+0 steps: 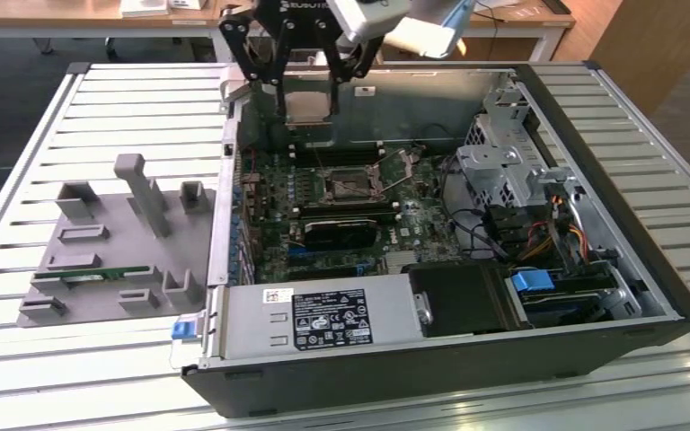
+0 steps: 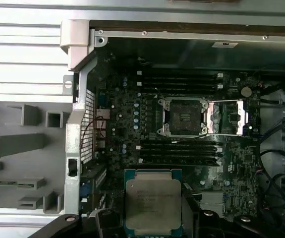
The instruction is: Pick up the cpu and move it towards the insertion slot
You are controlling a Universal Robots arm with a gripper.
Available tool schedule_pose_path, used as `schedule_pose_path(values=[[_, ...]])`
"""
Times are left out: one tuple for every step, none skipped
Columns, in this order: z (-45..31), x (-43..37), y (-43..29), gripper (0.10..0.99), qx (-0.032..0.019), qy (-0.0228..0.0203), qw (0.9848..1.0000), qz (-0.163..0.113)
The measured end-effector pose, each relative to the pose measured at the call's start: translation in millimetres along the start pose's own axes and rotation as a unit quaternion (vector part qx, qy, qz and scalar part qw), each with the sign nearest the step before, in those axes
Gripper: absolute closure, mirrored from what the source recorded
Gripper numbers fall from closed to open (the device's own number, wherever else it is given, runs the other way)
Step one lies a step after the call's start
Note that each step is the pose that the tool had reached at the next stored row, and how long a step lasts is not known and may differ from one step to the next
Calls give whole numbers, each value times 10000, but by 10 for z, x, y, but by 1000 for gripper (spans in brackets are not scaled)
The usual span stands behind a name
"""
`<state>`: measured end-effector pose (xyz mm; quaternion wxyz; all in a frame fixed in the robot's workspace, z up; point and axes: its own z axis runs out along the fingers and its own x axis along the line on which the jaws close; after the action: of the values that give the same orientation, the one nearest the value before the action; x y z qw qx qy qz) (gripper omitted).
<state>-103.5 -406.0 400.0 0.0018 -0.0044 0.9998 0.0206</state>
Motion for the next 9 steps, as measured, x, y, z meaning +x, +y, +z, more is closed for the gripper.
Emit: schedule_pose_path(values=[[1,-45,0,545,0,3,10000,0],[1,-95,-1,545,0,6,10000,0],[2,-139,-1,545,0,8,10000,1],[2,-184,-2,545,0,11,10000,0],[2,-229,-2,545,0,13,10000,0],[3,-274,-2,545,0,16,10000,1],[3,-319,-3,545,0,18,10000,0],[4,-367,-3,545,0,21,10000,1],[5,-412,-3,545,0,24,10000,1]])
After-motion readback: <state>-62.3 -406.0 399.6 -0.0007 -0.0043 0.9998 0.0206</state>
